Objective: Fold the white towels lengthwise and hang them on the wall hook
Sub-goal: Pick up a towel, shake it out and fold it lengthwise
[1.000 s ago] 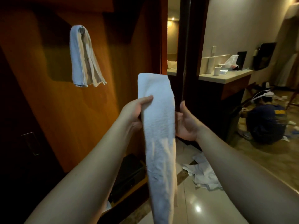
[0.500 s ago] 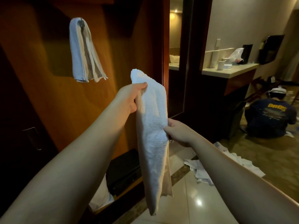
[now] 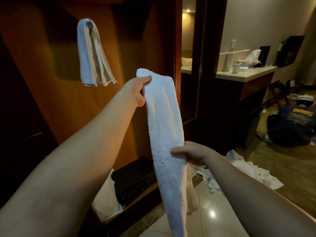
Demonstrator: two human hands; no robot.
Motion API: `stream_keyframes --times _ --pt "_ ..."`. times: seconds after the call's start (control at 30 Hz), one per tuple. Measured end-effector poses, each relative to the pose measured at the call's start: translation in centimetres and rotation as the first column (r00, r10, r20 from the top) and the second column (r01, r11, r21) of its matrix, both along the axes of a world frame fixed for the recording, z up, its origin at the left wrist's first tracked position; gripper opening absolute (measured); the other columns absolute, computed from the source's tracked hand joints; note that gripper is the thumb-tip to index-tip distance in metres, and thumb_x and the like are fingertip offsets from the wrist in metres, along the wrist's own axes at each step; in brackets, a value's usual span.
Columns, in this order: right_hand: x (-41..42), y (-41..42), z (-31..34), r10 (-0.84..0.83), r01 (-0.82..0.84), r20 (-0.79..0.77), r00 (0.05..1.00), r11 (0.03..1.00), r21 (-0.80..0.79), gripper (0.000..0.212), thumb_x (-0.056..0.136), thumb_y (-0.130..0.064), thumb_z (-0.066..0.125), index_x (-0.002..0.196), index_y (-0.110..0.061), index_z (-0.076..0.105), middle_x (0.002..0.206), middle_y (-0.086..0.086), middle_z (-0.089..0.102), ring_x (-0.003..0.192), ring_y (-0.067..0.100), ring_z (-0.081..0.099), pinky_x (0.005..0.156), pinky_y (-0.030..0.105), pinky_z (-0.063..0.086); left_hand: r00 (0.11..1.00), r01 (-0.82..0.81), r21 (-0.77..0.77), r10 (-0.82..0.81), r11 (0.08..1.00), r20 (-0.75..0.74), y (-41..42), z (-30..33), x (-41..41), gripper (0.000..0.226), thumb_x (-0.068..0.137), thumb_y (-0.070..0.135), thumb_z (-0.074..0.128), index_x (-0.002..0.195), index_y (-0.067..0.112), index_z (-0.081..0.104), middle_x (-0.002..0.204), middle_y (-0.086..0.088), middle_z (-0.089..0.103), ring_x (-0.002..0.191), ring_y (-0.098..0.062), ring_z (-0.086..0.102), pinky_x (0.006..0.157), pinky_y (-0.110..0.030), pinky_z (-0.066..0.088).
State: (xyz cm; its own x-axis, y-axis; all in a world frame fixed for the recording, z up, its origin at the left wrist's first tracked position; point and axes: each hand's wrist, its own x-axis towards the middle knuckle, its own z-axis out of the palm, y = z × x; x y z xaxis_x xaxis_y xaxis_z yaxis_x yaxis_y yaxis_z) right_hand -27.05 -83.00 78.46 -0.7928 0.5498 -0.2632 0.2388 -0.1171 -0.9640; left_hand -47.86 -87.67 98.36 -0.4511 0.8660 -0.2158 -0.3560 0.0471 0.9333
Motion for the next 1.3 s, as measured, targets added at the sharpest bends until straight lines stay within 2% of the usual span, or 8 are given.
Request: stream_keyframes --times 0.3,0.4,0.5,0.7,0.83,0.93,1.1,1.3 --pt "0.1 -0.7 2.8 -0.001 -0.002 -0.077 0.997 0.999 -0.039 0.080 0.065 -0.058 0.084 0.124 -0.008 0.064 0.120 0.009 0.073 0.115 0.025 0.068 0.096 0.038 0.055 0.993 -0.115 -0.023 0.114 0.993 -0.016 1.7 -2.7 -2.6 0.036 0.096 0.025 0.068 0.125 0.007 0.057 0.109 -0.012 0.071 0.096 -0.025 0.071 0.095 -0.045 0.056" --pt "0.0 -0.5 5.2 -0.065 0.052 -0.178 0.982 0.996 -0.079 0.078 0.065 -0.055 0.083 0.123 -0.006 0.065 0.121 0.012 0.072 0.115 0.028 0.068 0.094 0.039 0.056 1.000 -0.023 0.036 0.024 0.999 -0.016 1.5 -4.8 -3.0 0.037 0.104 0.037 0.052 0.118 0.004 0.058 0.112 -0.016 0.068 0.091 -0.028 0.069 0.081 -0.043 0.057" --pt "0.0 -0.3 7.5 -0.195 0.149 -0.313 0.929 0.975 -0.164 0.077 0.070 -0.048 0.081 0.130 -0.005 0.061 0.125 0.016 0.070 0.117 0.033 0.067 0.098 0.045 0.054 0.994 0.100 0.029 -0.098 0.995 -0.050 1.1 -7.2 -2.7 0.059 0.105 0.046 0.042 0.140 -0.001 0.048 0.128 -0.015 0.059 0.103 -0.029 0.063 0.075 -0.039 0.052" --pt "-0.7 0.9 11.1 -0.491 0.417 -0.421 0.763 0.871 -0.260 0.053 0.096 -0.036 0.066 0.139 -0.007 0.054 0.124 0.014 0.071 0.112 0.028 0.070 0.098 0.045 0.055 0.953 0.044 -0.011 -0.045 0.999 -0.301 0.0 -10.6 1.6 0.065 0.095 0.066 0.044 0.133 0.014 0.056 0.133 -0.009 0.062 0.124 -0.028 0.057 0.106 -0.044 0.043" --pt "-0.9 1.5 12.8 -0.603 0.510 -0.431 0.671 0.798 -0.321 0.049 0.100 -0.012 0.055 0.145 0.000 0.041 0.136 0.020 0.061 0.119 0.032 0.063 0.107 0.046 0.047 0.817 0.073 0.148 0.026 0.986 -0.577 -2.0 -13.2 4.7 0.071 0.085 0.078 0.047 0.140 0.035 0.040 0.133 0.015 0.049 0.128 -0.011 0.044 0.089 -0.024 0.037" --pt "-1.1 1.1 14.1 -0.654 0.569 -0.445 0.611 0.754 -0.328 0.044 0.100 -0.009 0.054 0.141 -0.001 0.042 0.130 0.018 0.064 0.112 0.031 0.066 0.096 0.042 0.054 0.675 0.125 0.177 0.047 0.976 -0.736 -2.5 -15.3 6.6 0.084 0.070 0.082 0.058 0.141 0.045 0.029 0.148 0.020 0.032 0.130 -0.004 0.035 0.097 -0.026 0.036" --pt "-1.9 0.6 16.1 -0.762 0.641 -0.371 0.530 0.647 -0.412 0.022 0.096 -0.011 0.064 0.114 -0.006 0.053 0.112 0.012 0.069 0.103 0.027 0.069 0.096 0.040 0.056 0.427 0.040 0.159 0.127 0.987 -0.896 -0.6 -16.5 8.2 0.073 0.086 0.050 0.069 0.145 0.034 0.029 0.148 0.011 0.038 0.128 -0.013 0.050 0.090 -0.029 0.054" --pt "-2.6 0.3 17.9 -0.786 0.711 -0.327 0.525 0.616 -0.339 0.027 0.097 -0.018 0.065 0.121 -0.012 0.052 0.119 0.009 0.065 0.112 0.030 0.063 0.100 0.042 0.054 0.414 0.039 0.233 0.197 0.972 -0.889 0.2 -15.4 9.1 0.077 0.084 0.060 0.065 0.144 0.031 0.026 0.142 0.008 0.042 0.112 -0.004 0.047 0.075 -0.020 0.049"
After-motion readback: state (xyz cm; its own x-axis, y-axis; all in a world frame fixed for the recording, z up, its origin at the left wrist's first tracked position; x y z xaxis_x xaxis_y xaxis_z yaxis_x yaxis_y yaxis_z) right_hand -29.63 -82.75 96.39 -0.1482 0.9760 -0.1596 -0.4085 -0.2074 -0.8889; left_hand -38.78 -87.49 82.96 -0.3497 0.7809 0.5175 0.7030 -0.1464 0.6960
